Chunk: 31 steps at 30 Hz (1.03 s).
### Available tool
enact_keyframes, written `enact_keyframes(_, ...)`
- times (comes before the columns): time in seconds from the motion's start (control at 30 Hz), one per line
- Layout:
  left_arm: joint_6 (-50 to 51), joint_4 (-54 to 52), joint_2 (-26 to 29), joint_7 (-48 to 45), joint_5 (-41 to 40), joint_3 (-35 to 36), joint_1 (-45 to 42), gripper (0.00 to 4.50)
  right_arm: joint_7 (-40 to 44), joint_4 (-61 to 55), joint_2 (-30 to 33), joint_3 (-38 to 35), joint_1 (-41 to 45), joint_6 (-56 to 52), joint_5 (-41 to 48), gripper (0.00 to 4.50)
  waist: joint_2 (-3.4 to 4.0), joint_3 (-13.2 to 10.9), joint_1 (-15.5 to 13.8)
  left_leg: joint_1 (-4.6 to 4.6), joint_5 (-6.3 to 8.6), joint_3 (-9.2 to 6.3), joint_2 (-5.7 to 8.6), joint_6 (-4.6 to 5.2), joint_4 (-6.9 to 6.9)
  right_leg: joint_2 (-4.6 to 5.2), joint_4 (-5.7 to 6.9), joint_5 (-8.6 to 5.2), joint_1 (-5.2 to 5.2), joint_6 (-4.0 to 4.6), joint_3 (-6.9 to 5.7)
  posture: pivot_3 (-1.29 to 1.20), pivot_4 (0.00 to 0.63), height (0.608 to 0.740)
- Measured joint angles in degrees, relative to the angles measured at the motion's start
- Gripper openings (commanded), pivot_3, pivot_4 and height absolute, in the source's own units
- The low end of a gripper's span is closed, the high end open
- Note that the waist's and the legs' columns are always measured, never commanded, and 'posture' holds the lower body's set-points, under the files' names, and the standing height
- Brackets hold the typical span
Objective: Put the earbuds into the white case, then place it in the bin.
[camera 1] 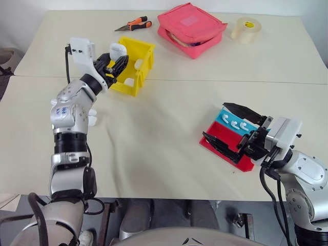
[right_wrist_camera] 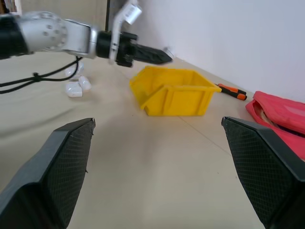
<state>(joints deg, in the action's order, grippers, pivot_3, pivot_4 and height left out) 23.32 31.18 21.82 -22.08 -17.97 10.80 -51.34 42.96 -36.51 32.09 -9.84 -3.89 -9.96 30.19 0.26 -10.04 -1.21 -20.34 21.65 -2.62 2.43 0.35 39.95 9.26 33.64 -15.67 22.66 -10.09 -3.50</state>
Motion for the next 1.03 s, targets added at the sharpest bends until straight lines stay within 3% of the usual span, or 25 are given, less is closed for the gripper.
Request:
enact_keyframes(0.17, 0.26, 9.70, -0.01, 0.04, 2.94, -1.85, -4.38, 4.43, -1.24, 0.00, 0.06, 0.43, 0.68, -0.31, -0.11, 4.50, -0.03, -0.02, 0.06, -0.01, 0.00, 0.04, -0.03, 0.00, 0.00, 0.00, 0.02, 0.00, 0.04, 0.00, -0.04, 0.00, 0.150, 0.740)
enact_keyframes(0.4, -3.81, 3.93, 1.02, -7.43, 2.18, -1.71, -1.42, 4.47, -1.94, -0.14, 0.87, 0.37, 0.46, -0.60, -0.08, 4.50, -0.03, -0.02, 0.00, -0.01, 0.00, 0.04, -0.05, -0.02, 0.03, 0.01, 0.03, 0.00, 0.03, 0.00, -0.03, 0.00, 0.150, 0.740)
enact_keyframes(0.6, -5.73, -9.45, 8.00, -20.92, 0.05, -1.99, 10.85, 4.47, 1.04, 0.73, 4.13, -1.92, -1.32, -0.67, 0.58, 4.50, -0.03, -0.02, 0.69, 0.00, 0.02, 0.06, -0.10, -0.06, 0.03, 0.01, 0.05, 0.00, 0.06, 0.00, -0.07, 0.00, 0.150, 0.740)
enact_keyframes(0.73, -16.67, -15.54, 14.98, -32.99, 0.30, -2.83, 22.05, 4.47, 6.25, 3.10, 8.49, -4.84, -4.28, -1.31, 2.49, 4.50, -0.03, -0.02, 1.05, 0.01, 0.04, 0.07, -0.13, -0.07, 0.02, 0.02, 0.02, -0.01, 0.04, 0.03, -0.05, 0.00, 0.150, 0.740)
enact_keyframes(0.87, -28.42, -18.53, 15.53, -43.18, -0.60, -3.01, 27.90, 4.47, 10.78, 5.91, 10.41, -7.94, -5.94, -1.26, 4.02, 4.50, -0.03, -0.02, -0.18, 0.00, 0.05, 0.01, -0.13, -0.05, 0.10, 0.04, -0.02, -0.01, -0.06, 0.03, -0.09, 0.00, 0.150, 0.740)
enact_keyframes(1.03, -30.26, -22.89, 15.54, -47.90, -2.85, -3.53, 31.88, 4.47, 15.15, 8.53, 10.89, -10.04, -7.90, -0.68, 4.78, 4.50, -0.03, -0.02, -0.20, 0.03, 0.07, 0.04, -0.12, -0.02, 0.09, 0.06, 0.01, -0.01, -0.07, 0.03, -0.08, 0.00, 0.150, 0.740)
